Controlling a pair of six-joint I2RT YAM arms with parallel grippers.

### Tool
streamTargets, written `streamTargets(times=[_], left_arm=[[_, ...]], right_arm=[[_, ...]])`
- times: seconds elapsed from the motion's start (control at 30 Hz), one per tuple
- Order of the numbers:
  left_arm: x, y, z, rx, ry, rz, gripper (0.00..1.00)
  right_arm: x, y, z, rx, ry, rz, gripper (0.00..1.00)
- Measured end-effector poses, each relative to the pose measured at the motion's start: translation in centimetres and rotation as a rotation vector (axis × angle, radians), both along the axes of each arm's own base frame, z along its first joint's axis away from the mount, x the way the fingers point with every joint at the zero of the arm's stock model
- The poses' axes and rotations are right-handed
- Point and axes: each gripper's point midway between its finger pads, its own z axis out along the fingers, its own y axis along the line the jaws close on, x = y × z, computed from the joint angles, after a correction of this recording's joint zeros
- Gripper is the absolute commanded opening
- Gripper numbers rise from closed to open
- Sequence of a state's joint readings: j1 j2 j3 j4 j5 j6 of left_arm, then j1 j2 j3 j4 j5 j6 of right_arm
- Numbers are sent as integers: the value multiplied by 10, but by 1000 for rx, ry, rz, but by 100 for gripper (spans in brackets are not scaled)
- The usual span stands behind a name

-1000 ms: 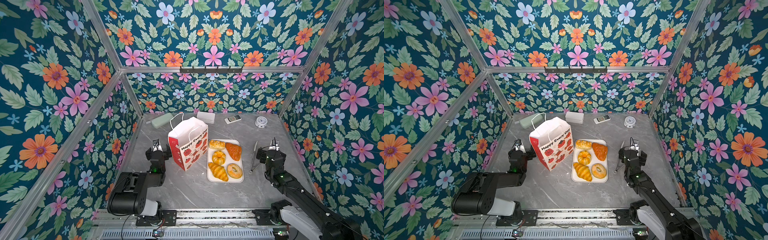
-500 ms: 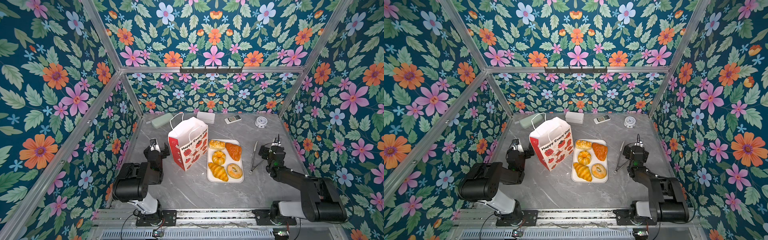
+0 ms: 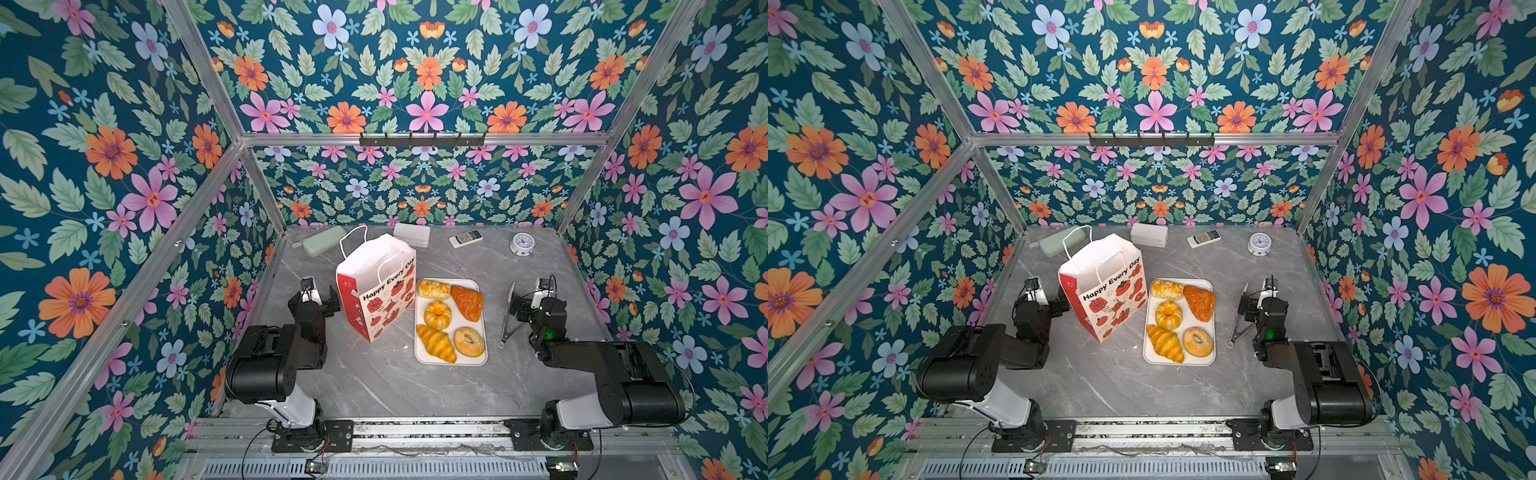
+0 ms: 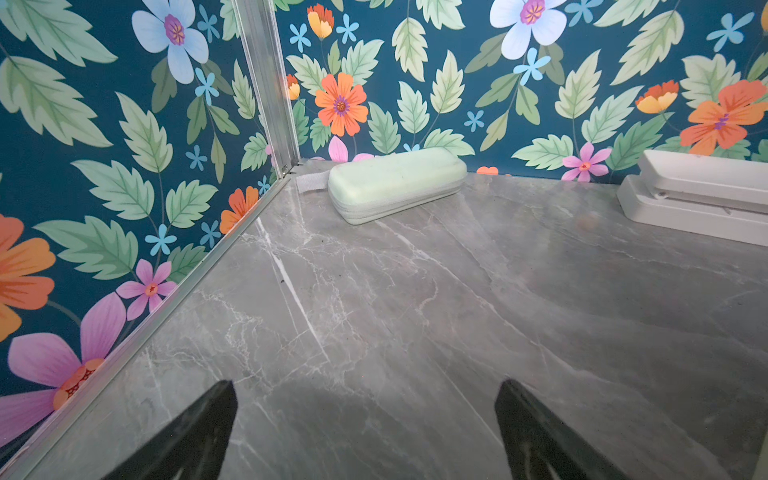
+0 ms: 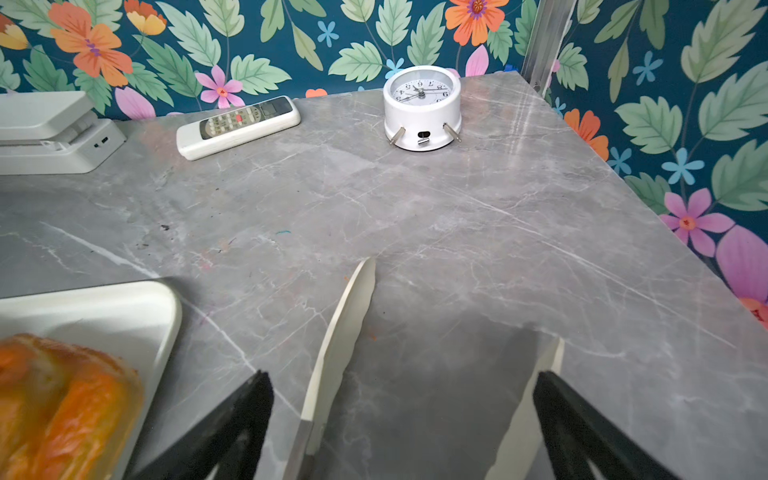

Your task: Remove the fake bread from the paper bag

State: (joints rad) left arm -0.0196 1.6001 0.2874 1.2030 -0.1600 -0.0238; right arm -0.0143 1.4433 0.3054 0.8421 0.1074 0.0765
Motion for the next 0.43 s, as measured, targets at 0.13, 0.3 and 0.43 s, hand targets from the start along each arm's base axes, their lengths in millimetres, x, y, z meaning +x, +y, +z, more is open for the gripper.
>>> streamTargets(times=[0.13,0.3,0.43], left_arm=[[0,0,0,0,0,0,100],[1,0,0,0,0,0,100],[2,0,0,0,-1,-1,100]], right_arm=[[1,0,1,0,-5,0,99],[1,0,3,0,-13,1,99],[1,0,3,0,-15,1,99]])
